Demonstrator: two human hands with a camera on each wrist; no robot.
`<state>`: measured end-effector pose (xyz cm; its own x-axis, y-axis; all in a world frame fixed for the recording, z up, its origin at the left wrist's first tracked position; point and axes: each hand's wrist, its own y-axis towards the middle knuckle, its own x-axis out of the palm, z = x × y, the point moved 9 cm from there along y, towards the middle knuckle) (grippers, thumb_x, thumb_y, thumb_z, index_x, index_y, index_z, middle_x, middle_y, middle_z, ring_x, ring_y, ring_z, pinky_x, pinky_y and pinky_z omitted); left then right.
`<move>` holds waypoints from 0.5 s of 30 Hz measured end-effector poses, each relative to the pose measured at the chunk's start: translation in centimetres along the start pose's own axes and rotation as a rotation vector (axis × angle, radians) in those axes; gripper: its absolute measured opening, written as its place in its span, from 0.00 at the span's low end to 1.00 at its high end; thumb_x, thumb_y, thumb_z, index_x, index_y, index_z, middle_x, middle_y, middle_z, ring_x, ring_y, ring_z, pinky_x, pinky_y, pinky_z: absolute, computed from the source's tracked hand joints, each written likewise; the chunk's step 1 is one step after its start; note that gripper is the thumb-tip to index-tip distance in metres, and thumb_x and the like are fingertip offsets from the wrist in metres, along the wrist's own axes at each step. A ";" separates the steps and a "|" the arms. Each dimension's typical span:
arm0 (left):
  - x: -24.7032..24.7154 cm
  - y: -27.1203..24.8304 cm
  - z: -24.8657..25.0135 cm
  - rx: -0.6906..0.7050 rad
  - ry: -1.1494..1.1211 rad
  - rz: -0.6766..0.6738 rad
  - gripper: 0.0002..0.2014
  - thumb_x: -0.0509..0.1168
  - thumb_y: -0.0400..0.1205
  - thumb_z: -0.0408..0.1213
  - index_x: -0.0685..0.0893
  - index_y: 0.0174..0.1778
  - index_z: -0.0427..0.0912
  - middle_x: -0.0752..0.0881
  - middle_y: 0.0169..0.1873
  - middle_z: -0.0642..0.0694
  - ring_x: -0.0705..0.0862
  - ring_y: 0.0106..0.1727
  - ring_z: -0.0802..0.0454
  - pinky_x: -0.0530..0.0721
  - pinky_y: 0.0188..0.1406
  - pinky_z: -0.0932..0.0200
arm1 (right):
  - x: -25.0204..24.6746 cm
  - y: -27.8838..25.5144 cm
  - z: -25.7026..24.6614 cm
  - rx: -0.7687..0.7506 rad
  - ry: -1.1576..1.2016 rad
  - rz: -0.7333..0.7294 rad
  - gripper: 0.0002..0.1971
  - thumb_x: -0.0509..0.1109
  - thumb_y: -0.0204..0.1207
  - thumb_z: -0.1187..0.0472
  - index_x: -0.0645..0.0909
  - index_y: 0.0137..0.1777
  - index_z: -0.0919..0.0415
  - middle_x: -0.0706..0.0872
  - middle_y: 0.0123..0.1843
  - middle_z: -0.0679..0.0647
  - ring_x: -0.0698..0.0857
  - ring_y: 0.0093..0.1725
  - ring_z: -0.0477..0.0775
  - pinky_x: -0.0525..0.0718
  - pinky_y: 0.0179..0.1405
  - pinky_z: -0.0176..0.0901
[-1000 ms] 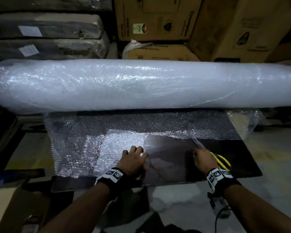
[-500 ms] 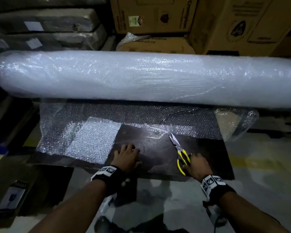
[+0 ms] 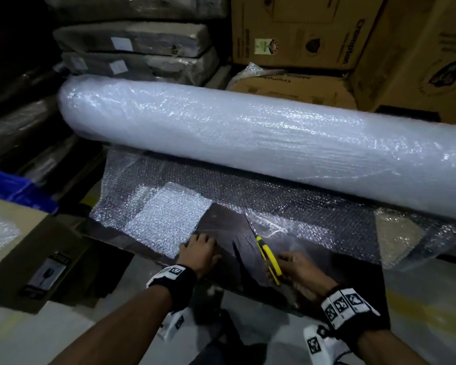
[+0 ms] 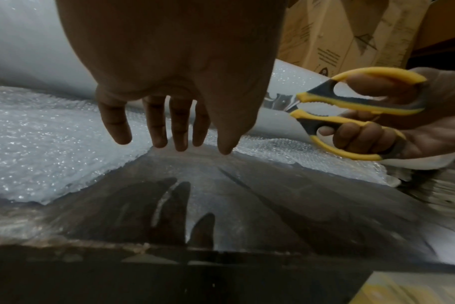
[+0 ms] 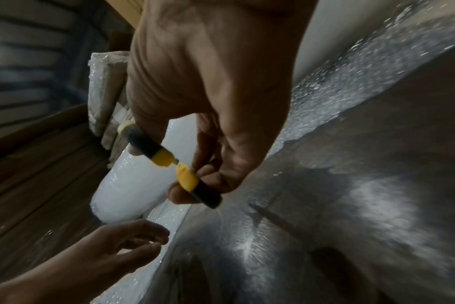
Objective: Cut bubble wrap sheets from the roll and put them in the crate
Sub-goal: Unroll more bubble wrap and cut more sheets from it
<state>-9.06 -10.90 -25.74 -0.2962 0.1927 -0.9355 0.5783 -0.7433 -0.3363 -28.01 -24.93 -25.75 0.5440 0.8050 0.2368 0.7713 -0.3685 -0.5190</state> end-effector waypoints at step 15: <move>-1.6 13.4 -4.6 -0.265 -0.098 0.139 0.20 0.68 0.81 0.43 0.76 0.67 0.42 0.74 0.65 0.41 0.72 0.65 0.37 0.79 0.57 0.43 | 1.4 13.9 -6.1 0.209 -0.158 -0.140 0.30 0.87 0.57 0.42 0.92 0.51 0.66 0.85 0.44 0.67 0.82 0.37 0.58 0.81 0.37 0.47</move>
<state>2.70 -18.23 -29.25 -0.2645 0.0285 -0.9640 0.7925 -0.5632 -0.2341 -14.50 -31.73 -27.63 0.3665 0.9096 0.1955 0.7415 -0.1586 -0.6519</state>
